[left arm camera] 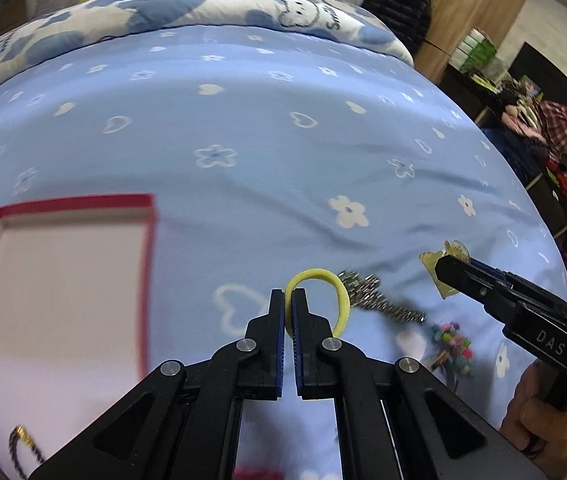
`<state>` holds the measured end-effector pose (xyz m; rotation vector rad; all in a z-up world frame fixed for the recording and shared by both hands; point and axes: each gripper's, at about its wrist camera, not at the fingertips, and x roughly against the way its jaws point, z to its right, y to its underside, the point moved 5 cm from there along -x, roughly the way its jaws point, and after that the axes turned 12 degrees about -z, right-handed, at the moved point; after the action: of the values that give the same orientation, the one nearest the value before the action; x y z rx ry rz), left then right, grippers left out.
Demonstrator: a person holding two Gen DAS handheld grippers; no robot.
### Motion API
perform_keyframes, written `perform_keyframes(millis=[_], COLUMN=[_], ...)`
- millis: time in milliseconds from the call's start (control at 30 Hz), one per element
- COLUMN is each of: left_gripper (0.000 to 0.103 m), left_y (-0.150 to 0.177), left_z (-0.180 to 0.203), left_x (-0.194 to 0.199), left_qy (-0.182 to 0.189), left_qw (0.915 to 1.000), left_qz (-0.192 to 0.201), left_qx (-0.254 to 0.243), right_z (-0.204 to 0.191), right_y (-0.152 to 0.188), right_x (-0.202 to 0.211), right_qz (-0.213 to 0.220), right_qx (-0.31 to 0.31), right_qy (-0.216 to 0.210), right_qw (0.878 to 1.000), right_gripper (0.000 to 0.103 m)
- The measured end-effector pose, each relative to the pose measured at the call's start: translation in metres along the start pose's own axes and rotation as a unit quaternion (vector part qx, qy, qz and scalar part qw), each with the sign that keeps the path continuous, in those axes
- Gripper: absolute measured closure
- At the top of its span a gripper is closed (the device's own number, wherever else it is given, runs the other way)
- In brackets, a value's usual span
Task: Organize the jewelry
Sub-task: 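Carry the yellow hair tie and yellow clip into the tray and release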
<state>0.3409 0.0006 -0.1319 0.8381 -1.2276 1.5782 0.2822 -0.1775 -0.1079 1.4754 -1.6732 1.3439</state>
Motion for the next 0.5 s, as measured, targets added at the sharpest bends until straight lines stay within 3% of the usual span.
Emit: perform_keyframes(millis=[500], left_gripper=[0.101], left_y=[0.063], left_z=[-0.064], left_x=[0.079], left_qy=[-0.017], left_qw=[0.9968], left_qz=[0.043], left_qx=[0.066], right_z=[-0.106], right_y=[0.019], right_x=[-0.016], right_qz=[-0.021], right_qx=[0.069], right_qy=[-0.052], right_qw=[0.996], right_gripper=[0.071])
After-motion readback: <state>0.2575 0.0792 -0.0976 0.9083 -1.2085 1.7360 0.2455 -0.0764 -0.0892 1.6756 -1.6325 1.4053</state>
